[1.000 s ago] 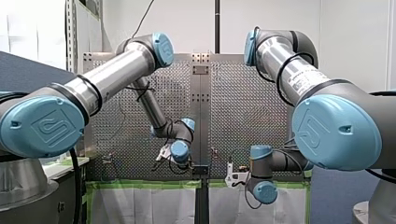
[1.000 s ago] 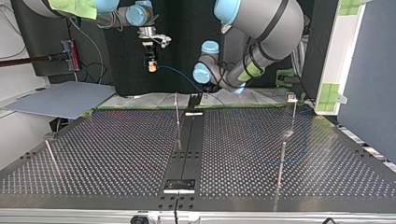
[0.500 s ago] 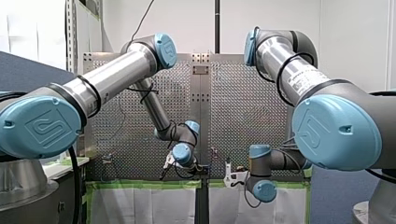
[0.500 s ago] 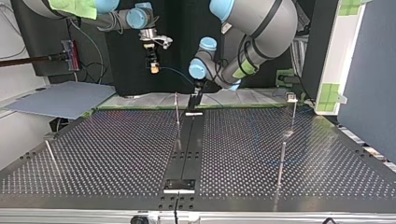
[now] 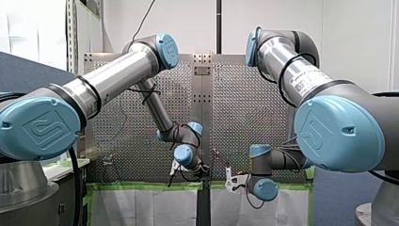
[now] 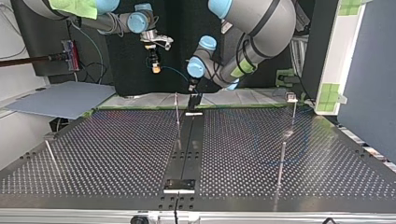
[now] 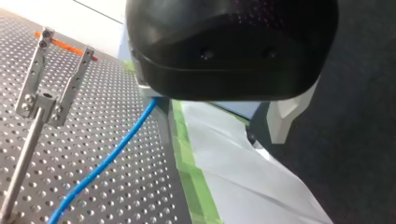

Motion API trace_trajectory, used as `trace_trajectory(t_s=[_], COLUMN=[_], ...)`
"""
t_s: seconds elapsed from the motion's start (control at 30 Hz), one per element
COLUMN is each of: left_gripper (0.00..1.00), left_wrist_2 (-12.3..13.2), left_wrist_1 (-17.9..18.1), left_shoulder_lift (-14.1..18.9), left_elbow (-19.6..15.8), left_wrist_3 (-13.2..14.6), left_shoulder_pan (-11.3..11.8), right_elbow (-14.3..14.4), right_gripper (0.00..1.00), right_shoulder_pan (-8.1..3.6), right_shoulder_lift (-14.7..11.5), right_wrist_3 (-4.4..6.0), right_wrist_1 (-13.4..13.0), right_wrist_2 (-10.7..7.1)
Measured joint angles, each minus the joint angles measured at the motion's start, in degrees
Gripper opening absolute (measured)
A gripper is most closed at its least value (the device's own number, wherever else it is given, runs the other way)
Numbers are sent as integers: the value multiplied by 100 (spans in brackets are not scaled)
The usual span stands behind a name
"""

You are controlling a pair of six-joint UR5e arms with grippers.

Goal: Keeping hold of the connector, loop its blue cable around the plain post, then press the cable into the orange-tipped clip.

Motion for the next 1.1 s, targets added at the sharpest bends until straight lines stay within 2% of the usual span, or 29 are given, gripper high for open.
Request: trace_trajectory(t_s=[0.43,0.47,0.5,0.57,0.6,0.63,0.67,0.7,0.73,0.77,0.8,0.87,1.1], left_gripper=[100,87,87,68,68,51,42,42,33,18,18,0,0], left_wrist_2=[155,155,153,148,149,150,151,154,154,155,155,157,154], left_wrist_1=[287,290,292,298,314,336,368,413,444,475,518,589,956], left_shoulder_lift=[0,0,0,0,0,0,0,0,0,0,0,0,0], left_elbow=[-3,-4,-4,-4,-4,-4,-4,-7,-13,-21,-34,-59,-253], left_wrist_3=[-791,-839,-899,-992,-1062,-1116,-1172,-1249,-1308,-1366,-1446,-1545,-1598], left_shoulder_pan=[-22,-21,-20,-21,-23,-25,-28,-31,-34,-37,-40,-44,-99], right_elbow=[-56,-59,-59,-61,-62,-62,-63,-63,-63,-63,-63,-64,-64], right_gripper=[0,0,0,0,0,0,0,0,0,0,0,0,0], right_shoulder_pan=[26,26,26,26,26,26,26,25,25,26,26,26,26], right_shoulder_lift=[0,0,0,0,0,0,0,0,0,0,0,0,0], right_wrist_3=[-51,-58,-69,-81,-86,-88,-90,-92,-94,-96,-101,-108,-139], right_wrist_1=[60,63,64,68,70,72,74,77,80,84,87,91,101], right_wrist_2=[-57,-57,-57,-57,-56,-56,-55,-55,-56,-56,-57,-57,-37])
